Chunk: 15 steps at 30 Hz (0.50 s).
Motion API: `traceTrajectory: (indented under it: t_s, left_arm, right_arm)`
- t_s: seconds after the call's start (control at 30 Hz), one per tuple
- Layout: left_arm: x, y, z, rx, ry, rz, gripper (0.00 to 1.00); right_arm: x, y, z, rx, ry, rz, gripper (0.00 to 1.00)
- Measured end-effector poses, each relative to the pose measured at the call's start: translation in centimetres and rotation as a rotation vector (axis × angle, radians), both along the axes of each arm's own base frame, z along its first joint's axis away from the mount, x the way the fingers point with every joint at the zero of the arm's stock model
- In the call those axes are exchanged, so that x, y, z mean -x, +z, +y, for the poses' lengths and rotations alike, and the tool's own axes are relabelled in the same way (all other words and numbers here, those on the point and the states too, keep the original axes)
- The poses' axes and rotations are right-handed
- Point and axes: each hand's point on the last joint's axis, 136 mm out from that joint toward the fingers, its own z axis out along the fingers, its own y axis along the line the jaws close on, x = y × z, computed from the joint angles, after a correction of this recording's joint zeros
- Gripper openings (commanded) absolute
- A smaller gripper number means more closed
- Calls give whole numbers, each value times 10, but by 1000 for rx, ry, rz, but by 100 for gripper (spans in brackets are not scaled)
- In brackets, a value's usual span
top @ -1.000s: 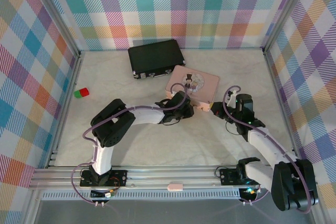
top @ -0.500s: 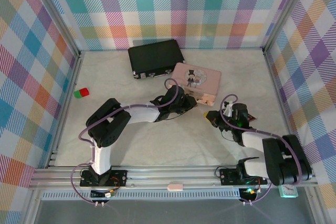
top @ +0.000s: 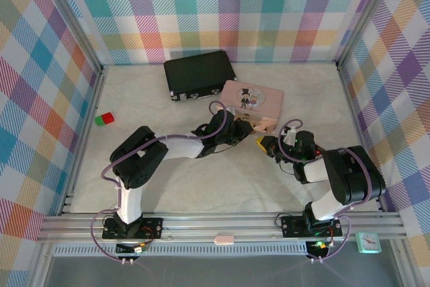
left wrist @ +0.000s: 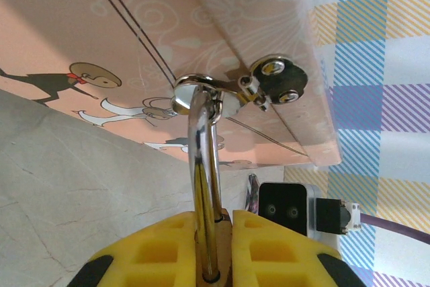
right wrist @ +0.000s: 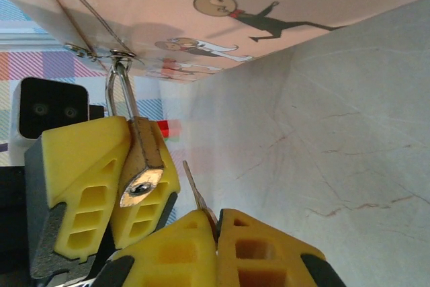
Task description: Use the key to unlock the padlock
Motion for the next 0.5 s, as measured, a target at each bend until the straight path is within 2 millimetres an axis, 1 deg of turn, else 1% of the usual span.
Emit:
traceTrajectory:
  t_s: [0.2,0.4,0.5]
  left_arm:
    - [0,0,0,2,0,-2,0]
    - [-2,5,-2,18,0,-17,0]
    - [-2,7,-2,22,-1,-21,0]
  right_arm:
    - [1,6,6,-18,21,-11,0]
    - [3,14,6,-19,23,-21,0]
    - [3,15,6,-16,24,-18,0]
